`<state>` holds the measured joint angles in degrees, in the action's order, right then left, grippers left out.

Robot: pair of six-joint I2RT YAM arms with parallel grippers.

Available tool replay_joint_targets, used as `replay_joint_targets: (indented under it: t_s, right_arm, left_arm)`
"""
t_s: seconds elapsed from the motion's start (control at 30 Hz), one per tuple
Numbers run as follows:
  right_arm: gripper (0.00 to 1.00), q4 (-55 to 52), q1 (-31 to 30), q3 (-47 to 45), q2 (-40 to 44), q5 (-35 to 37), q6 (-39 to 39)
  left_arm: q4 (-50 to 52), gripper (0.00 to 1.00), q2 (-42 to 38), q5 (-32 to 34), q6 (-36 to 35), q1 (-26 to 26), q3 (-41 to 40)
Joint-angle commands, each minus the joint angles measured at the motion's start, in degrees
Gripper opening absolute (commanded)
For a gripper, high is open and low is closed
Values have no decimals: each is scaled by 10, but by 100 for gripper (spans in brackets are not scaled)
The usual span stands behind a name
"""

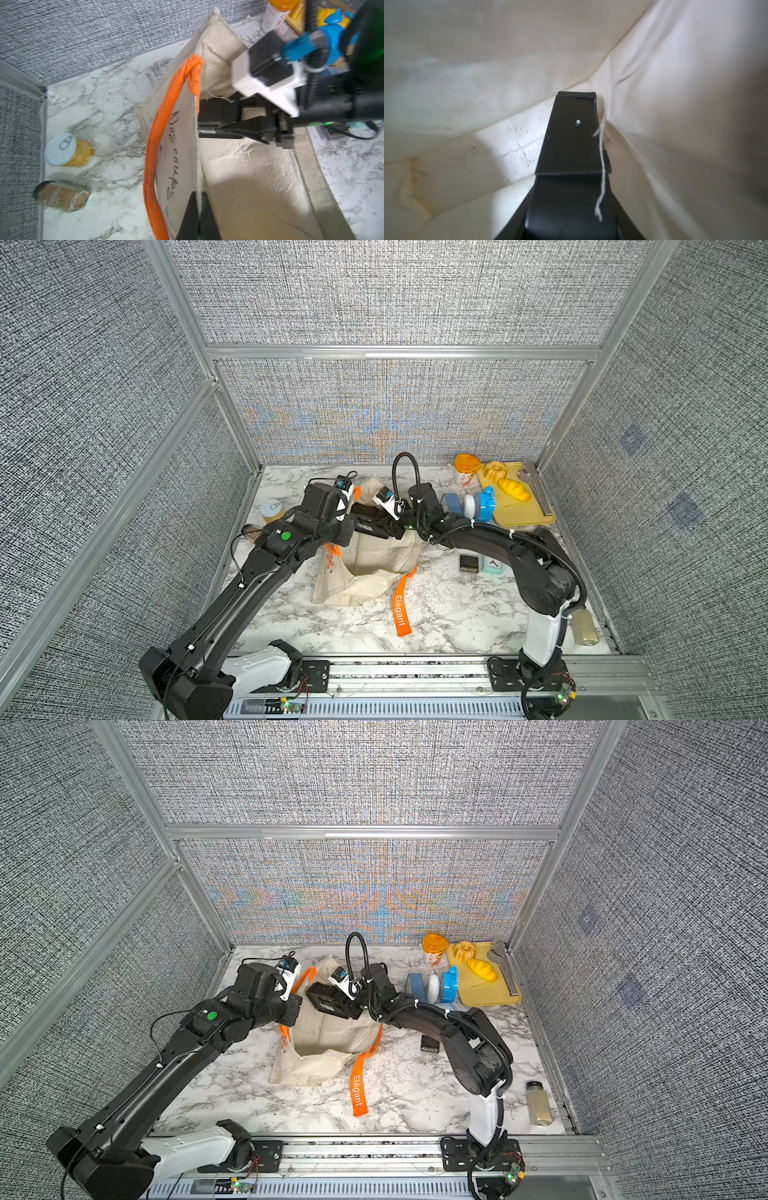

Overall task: Take the alarm clock out of the canvas bag
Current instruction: Place the canvas bag at the center of the board.

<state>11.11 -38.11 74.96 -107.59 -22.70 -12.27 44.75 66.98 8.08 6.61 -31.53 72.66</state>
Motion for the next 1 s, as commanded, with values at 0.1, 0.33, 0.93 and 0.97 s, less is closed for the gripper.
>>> replay_joint_targets:
  t_s: [0.1,0.33,0.93,0.97]
  right_arm:
    - [28,10,-1,-8,87,-4,70]
    - [28,-28,0,-33,190,-1,152]
    - [27,-233,91,9,301,6,434]
    - [28,-254,98,21,297,-2,448]
  left_arm:
    - [9,0,-18,67,42,43,8]
    - [-49,0,-73,27,100,161,-53]
    - [-125,0,-100,67,7,256,-58]
    - [-131,0,-106,56,7,256,-56]
